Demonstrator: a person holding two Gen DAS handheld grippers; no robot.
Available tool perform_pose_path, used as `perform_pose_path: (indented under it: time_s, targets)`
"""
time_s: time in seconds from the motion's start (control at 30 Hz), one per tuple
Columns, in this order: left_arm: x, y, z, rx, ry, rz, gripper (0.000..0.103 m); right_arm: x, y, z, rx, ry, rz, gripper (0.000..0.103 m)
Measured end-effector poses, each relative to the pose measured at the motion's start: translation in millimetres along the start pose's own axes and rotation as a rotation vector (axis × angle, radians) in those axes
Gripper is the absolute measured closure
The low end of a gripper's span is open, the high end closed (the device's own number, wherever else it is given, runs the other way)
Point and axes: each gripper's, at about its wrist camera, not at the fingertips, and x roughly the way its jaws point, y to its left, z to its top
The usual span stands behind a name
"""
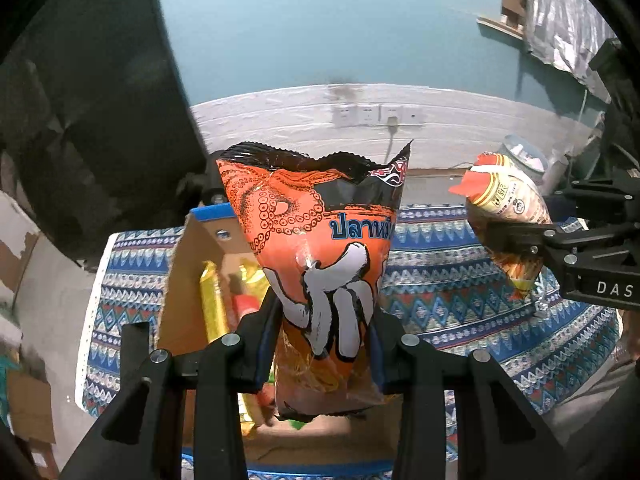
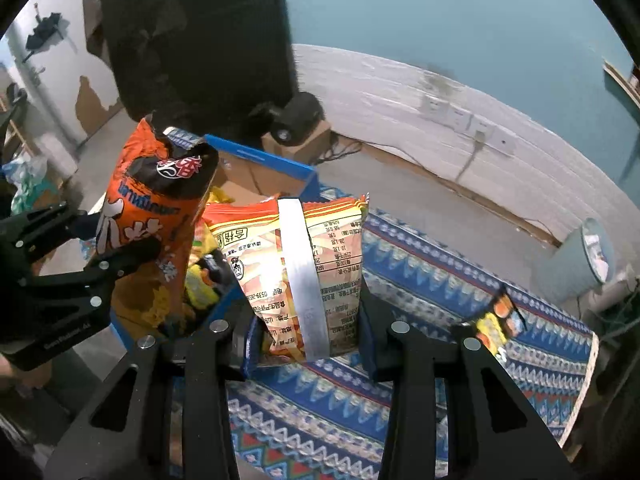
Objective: Organize snacks
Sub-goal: 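Carry both bags over the box and open both tools to drop them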
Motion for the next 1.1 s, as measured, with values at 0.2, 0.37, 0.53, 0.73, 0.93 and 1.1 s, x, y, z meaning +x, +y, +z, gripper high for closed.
perform_pose_path:
  time_s: [0.2,0.37,0.53,0.73,0.93,1.1]
  targets:
    - [9,31,-7,-0.053,0.02,0.028,0.064,18,29,15,-0.049,0.02,0.025,0.065]
    - [17,51,-12,-0.088,0.039,0.053,0.064,37,51,25,-0.072,0.049,0.056,0.065]
    - [23,70,-18,-0.125,0.061,0.074,0.064,59,73,34,-0.11,0.081,0.075,0.065]
    - [31,84,-23,-0.156,0.088,0.091,0.064,79,84,44,-0.145,0.107,0.081,0.065]
    - [40,91,-25,-0.17,0.108,0.104,0.064,92,91,49,-0.164,0.136,0.076,0.065]
    - [44,94,-25,-0.19,0.129,0.109,0.062,100,92,52,-0.173,0.155,0.099,0.058]
